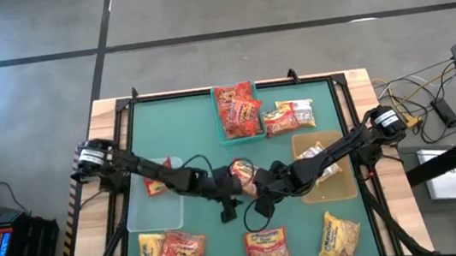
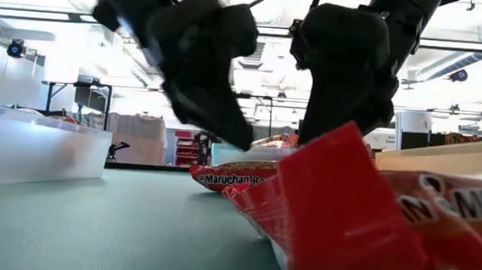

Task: Sort Maruchan noodles
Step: Put the red noodle pack into the white transparent bin

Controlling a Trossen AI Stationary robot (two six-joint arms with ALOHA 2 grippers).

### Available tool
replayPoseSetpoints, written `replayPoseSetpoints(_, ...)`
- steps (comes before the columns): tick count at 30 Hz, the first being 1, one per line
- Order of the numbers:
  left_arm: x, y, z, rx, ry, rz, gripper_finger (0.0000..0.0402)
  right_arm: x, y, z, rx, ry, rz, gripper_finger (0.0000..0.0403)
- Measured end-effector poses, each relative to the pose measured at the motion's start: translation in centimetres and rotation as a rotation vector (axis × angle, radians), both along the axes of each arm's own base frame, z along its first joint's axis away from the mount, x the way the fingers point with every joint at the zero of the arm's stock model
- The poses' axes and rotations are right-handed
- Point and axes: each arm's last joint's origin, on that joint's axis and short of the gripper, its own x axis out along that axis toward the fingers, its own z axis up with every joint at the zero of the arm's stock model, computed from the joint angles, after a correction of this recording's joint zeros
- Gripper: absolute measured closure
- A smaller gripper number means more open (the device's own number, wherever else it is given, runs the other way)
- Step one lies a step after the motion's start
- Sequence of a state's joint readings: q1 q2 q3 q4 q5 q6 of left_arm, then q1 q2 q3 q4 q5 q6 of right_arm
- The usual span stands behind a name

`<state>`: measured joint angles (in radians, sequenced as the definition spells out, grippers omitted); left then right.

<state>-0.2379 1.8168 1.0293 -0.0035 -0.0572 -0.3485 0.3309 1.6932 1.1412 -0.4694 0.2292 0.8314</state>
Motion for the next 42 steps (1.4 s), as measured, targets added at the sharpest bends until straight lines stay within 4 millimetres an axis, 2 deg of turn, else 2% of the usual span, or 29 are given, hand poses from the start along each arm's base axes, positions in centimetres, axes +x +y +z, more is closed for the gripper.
replayPoseSetpoints(2, -0.4, -0.4, -0.4, 0.057, 0.015, 0.031, 0.0264, 0.0, -0.1, 0.0, -0.027, -0.004, 0.008, 0.0101)
replayPoseSetpoints(8, -0.3, -0.4, 0.1, 0.198, -0.05, 0.167, 0.0264, 0.0, -0.2, 0.0, -0.073, -0.007, 0.023, 0.0101)
replayPoseSetpoints(14, -0.7, 0.1, -0.5, 0.252, -0.05, 0.258, 0.0264, 0.0, -0.1, 0.0, -0.049, -0.015, -0.02, 0.0101)
replayPoseSetpoints(20, -1.1, 0.5, -0.8, 0.301, -0.063, 0.369, 0.0264, 0.1, -0.3, 0.1, -0.099, -0.039, -0.062, 0.0101)
replayPoseSetpoints(31, -1.1, 0.5, -1.0, 0.203, -0.129, 0.482, 0.0265, 0.4, -1.6, 0.2, -0.188, -0.052, -0.094, 0.0101)
replayPoseSetpoints(38, -2.0, 0.7, -2.3, 0.111, -0.214, 0.533, 0.0265, 0.6, -2.2, 0.2, -0.216, -0.048, -0.091, 0.0101)
replayPoseSetpoints(42, -2.8, 0.7, -3.2, 0.093, -0.194, 0.547, 0.0265, 0.6, -2.3, 0.2, -0.216, -0.048, -0.093, 0.0101)
